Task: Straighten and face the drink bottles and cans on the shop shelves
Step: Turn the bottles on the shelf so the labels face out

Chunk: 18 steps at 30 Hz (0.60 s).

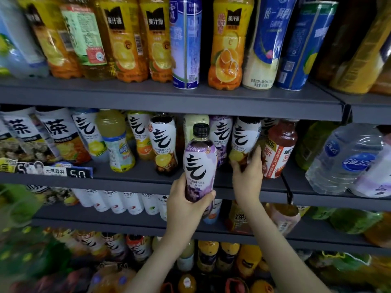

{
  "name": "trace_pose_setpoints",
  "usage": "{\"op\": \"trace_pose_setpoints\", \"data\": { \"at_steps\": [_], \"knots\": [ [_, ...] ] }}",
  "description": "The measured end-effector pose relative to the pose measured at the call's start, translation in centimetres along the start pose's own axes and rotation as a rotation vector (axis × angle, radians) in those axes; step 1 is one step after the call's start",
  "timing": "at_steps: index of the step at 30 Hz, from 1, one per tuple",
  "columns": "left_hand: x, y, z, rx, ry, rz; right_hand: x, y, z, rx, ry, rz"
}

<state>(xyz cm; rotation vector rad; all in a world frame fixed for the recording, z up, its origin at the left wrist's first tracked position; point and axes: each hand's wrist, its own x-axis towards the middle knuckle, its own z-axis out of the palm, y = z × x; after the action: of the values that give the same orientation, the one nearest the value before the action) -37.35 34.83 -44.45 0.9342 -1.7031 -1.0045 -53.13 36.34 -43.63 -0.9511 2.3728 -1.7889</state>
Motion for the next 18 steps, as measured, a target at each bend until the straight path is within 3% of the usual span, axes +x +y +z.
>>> {"op": "trace_pose_setpoints", "data": {
  "at_steps": [3, 6, 9, 13, 15, 18],
  "knots": [
    [0.0, -0.1, 0.6, -0.007, 0.019, 0.049, -3.7, -2.0, -2.0, 0.363, -0.188, -0.027],
    [0.3, -0.2, 1.7, -0.001, 0.021, 0.076, -5.4, -2.5, -2.3, 0.413, -0.423, -0.009],
    [0.7, -0.2, 2.3, 0.085, -0.05, 0.123, -4.8, -2.4, -2.1, 0.343, -0.375, 0.019],
    [3.1, -0.2, 0.5, 0.075, -0.359, 0.201, -4.2, -2.5, -3.9, 0.404, -0.282, -0.006],
    [4.8, -0.2, -0.3, 0.098, -0.28, 0.221, -4.0, -2.5, -4.9, 0.459, -0.23, -0.014],
    [6.8, 0.3, 0.8, 0.177, 0.03, 0.121, -3.9, -2.5, -5.5, 0.495, -0.115, -0.03]
  ]
}}
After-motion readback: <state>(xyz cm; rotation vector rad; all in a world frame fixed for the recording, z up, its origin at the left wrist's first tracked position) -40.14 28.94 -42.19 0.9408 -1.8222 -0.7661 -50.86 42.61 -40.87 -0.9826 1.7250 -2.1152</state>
